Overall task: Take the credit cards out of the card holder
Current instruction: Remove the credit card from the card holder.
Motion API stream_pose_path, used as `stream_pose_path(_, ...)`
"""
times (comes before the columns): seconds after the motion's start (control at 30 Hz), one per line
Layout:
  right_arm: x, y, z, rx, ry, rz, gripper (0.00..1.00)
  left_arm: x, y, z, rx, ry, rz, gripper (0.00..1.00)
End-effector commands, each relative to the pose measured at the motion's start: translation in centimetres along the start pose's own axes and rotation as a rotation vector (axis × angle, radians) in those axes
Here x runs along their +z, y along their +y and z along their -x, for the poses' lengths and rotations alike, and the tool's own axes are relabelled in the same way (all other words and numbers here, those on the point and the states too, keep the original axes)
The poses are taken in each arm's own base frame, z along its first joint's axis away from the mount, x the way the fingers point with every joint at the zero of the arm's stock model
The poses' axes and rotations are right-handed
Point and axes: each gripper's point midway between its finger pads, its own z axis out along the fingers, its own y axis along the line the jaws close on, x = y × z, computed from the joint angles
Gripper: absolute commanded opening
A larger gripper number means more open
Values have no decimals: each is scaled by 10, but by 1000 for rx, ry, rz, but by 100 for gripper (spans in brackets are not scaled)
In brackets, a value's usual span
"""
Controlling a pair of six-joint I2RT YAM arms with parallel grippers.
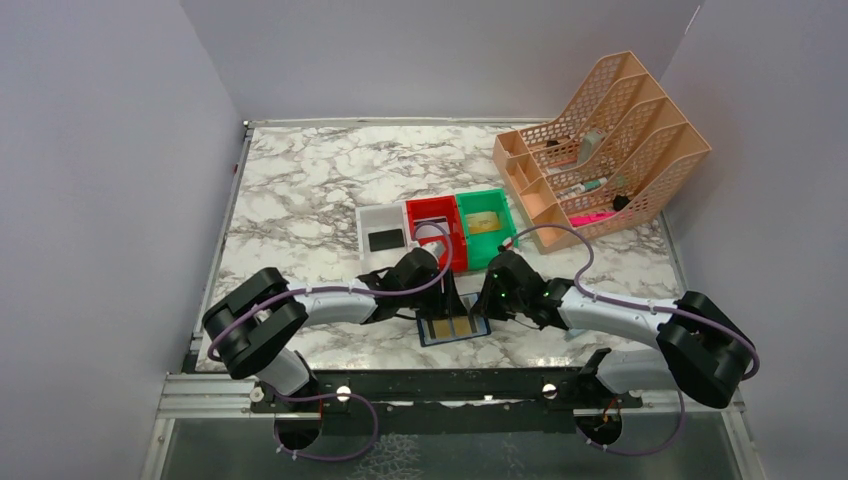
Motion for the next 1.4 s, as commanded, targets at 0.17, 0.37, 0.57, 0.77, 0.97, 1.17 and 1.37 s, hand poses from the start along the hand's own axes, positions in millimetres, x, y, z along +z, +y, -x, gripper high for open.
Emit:
stream_pose_path(0.17, 4, -38, -20, 13, 45, -129, 17, 10, 47, -35, -71, 55, 109, 51)
stream_pose_path(0.37, 5, -41, -22, 27, 47, -137, 17, 13, 49, -41, -98, 60, 86, 41)
stream_pose_path(0.57, 6, -41, -22, 30, 49, -139, 17, 12, 47, -38, -94, 46, 81, 33)
stream_pose_path(0.77, 6, -41, -23, 32, 50, -142, 17, 10, 41, -34, -80, 28, 61, 21)
stream_pose_path(0.97, 6, -43, -24, 32, 50, -146, 17, 7, 35, -28, -61, 11, 40, 11)
stream_pose_path(1.17, 7, -43, -24, 36, 51, -149, 17, 3, 33, -25, -58, -4, 43, 8)
stream_pose_path(1.37, 7, -47, -24, 35, 49, -165, 17, -2, 33, -22, -55, -18, 55, 3)
